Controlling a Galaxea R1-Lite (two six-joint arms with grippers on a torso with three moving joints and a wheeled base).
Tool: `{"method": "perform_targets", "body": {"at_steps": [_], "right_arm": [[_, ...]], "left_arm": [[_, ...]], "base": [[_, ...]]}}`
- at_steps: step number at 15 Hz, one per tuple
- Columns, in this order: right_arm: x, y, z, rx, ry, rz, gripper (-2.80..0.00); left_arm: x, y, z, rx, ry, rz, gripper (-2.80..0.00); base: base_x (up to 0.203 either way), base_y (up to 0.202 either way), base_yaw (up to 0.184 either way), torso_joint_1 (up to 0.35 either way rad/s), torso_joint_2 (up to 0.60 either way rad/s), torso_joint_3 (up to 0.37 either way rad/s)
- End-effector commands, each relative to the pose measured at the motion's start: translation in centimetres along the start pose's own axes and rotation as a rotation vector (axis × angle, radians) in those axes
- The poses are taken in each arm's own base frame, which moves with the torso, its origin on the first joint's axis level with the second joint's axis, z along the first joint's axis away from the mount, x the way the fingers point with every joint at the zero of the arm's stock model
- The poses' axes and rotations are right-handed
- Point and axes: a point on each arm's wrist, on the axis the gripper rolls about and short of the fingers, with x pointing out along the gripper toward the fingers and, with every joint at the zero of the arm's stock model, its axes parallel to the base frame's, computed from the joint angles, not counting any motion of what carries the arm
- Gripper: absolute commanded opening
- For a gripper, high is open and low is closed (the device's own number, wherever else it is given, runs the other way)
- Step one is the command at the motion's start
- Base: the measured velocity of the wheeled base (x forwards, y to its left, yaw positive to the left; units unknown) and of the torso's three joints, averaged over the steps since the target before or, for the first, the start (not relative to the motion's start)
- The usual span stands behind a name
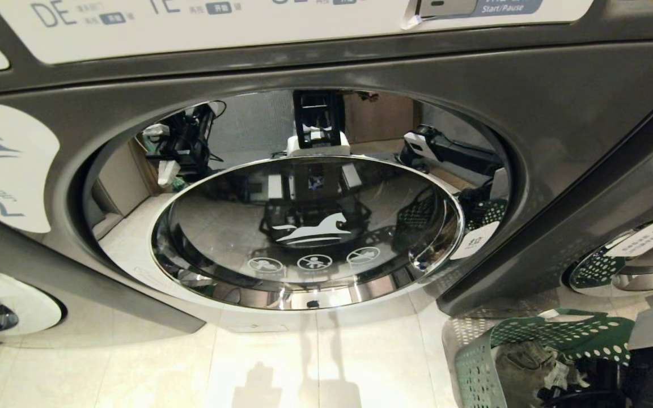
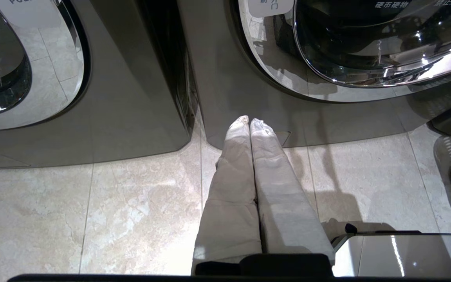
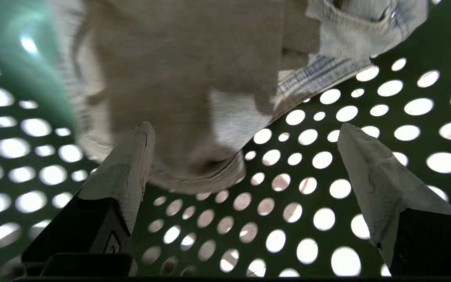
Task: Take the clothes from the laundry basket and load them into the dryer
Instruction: Take the clothes out of the basket
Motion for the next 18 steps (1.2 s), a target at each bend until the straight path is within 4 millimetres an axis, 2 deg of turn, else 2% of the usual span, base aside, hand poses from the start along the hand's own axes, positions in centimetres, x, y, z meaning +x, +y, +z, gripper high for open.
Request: {"method": "perform_targets", "body": {"at_steps": [1, 3, 8, 14, 18], "right_arm": [[1.6, -0.5, -1.7, 0.006, 0.029, -0.008, 0.0], [2.8, -0.8, -2.0, 0.014, 0.023, -0.008, 0.0], [4.0, -0.8, -0.8, 0.085, -0.007, 0.081, 0.0], [5.2, -0.9, -0.6, 0.173, 0.14, 0.043, 0.0], [5.8, -0.5, 0.9, 0.176, 0.106, 0.122, 0.0]], "left_arm": [[0.0, 0.0, 0.0, 0.0, 0.002, 0.001, -2.8], [0.0, 0.0, 0.0, 0.0, 0.002, 0.001, -2.8], [0.0, 0.0, 0.0, 0.0, 0.002, 0.001, -2.8], [0.0, 0.0, 0.0, 0.0, 0.002, 0.001, -2.8], [0.0, 0.0, 0.0, 0.0, 0.002, 0.001, -2.8]], "base": [[0.0, 0.0, 0.0, 0.0, 0.0, 0.0], [0.0, 0.0, 0.0, 0.0, 0.0, 0.0], [0.0, 0.0, 0.0, 0.0, 0.0, 0.0], [0.0, 0.0, 0.0, 0.0, 0.0, 0.0], [0.0, 0.0, 0.0, 0.0, 0.0, 0.0]]}}
